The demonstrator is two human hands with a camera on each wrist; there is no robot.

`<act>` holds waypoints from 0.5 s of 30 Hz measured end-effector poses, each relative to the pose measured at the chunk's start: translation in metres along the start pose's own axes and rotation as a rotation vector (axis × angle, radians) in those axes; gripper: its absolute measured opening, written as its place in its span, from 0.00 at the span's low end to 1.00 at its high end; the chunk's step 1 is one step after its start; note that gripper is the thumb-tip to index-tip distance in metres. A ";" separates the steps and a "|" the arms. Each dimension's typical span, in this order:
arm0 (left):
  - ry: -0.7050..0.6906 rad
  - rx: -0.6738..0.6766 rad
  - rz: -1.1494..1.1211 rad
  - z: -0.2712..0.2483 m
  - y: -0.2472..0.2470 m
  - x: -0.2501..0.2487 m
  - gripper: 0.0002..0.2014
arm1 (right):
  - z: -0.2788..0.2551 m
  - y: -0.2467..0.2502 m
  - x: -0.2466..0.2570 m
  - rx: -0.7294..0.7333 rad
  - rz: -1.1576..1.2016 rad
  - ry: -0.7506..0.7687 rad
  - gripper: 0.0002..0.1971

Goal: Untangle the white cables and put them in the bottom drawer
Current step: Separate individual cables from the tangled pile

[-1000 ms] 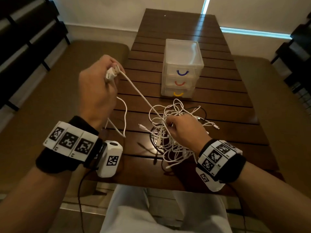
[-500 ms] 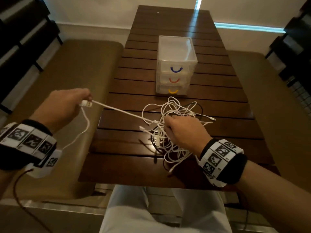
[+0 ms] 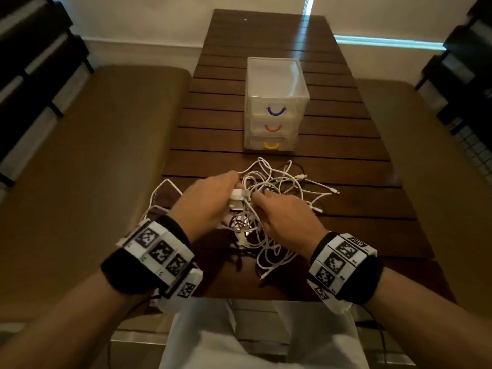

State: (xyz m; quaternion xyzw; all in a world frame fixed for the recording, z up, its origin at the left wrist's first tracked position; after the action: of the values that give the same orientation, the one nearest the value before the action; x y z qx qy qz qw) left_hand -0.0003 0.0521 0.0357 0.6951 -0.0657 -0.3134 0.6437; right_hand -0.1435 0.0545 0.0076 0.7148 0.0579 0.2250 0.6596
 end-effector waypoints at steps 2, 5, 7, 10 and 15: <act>0.136 -0.057 0.061 -0.015 0.024 0.047 0.10 | -0.001 0.003 -0.018 0.042 -0.028 -0.026 0.07; 0.331 -0.114 0.243 -0.045 0.066 0.114 0.05 | 0.003 0.008 -0.031 0.015 -0.074 -0.060 0.05; 0.330 -0.037 0.267 -0.052 0.062 0.114 0.07 | 0.010 0.007 -0.028 0.016 -0.076 -0.071 0.07; 0.211 -0.051 0.200 -0.044 0.048 0.085 0.12 | 0.016 0.005 -0.019 0.005 -0.065 -0.062 0.10; 0.070 -0.061 -0.070 -0.012 0.010 0.013 0.38 | 0.014 0.006 -0.011 0.001 -0.039 0.003 0.13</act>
State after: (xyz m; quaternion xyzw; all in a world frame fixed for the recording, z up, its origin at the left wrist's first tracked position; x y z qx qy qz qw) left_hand 0.0196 0.0544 0.0400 0.6875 -0.0094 -0.3131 0.6551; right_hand -0.1492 0.0363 0.0101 0.7136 0.0729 0.2134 0.6633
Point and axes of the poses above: each hand's wrist, its own z-axis towards the middle knuckle, its own y-axis out of the back of the hand, x = y × z, the point moved 5 cm from there along z, towards the middle knuckle, and after that the axes turned 13 degrees about -y, right-handed, at the moved point
